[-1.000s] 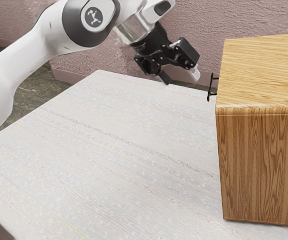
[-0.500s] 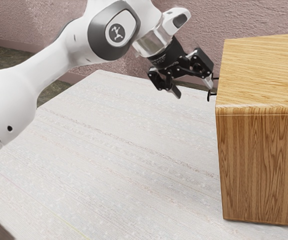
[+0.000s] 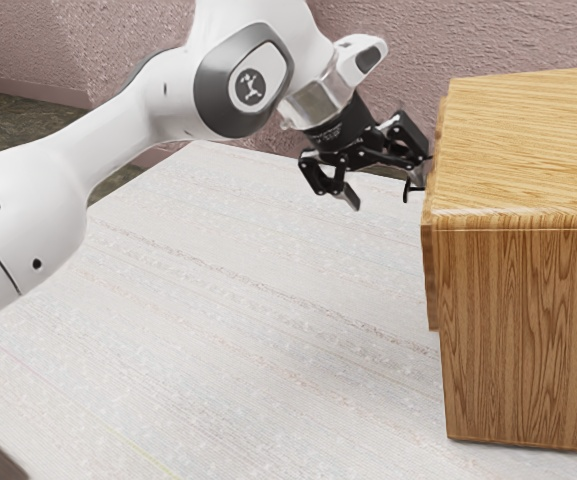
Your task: Pull the drawer handle with one arm to open the drawer
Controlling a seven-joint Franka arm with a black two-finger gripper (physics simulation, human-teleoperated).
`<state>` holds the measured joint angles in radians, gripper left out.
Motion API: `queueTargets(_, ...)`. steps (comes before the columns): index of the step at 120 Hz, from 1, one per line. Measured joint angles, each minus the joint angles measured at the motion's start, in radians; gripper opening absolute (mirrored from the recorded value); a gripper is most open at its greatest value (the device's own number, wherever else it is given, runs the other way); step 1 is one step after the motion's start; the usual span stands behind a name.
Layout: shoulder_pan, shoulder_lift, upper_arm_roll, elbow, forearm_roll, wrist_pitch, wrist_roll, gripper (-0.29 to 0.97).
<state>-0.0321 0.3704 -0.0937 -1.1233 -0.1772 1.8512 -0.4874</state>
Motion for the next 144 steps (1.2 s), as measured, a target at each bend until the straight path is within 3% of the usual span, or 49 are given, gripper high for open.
queueTargets(28,0.008,-0.042,0.002,-0.021,0.041,-0.004,-0.026,0.68)
queueTargets(69,0.009,-0.188,0.004,-0.147,0.073,-0.012,-0.047,0.68)
queueTargets(144,0.007,-0.165,-0.028,-0.143,0.076,0.004,-0.067,0.68)
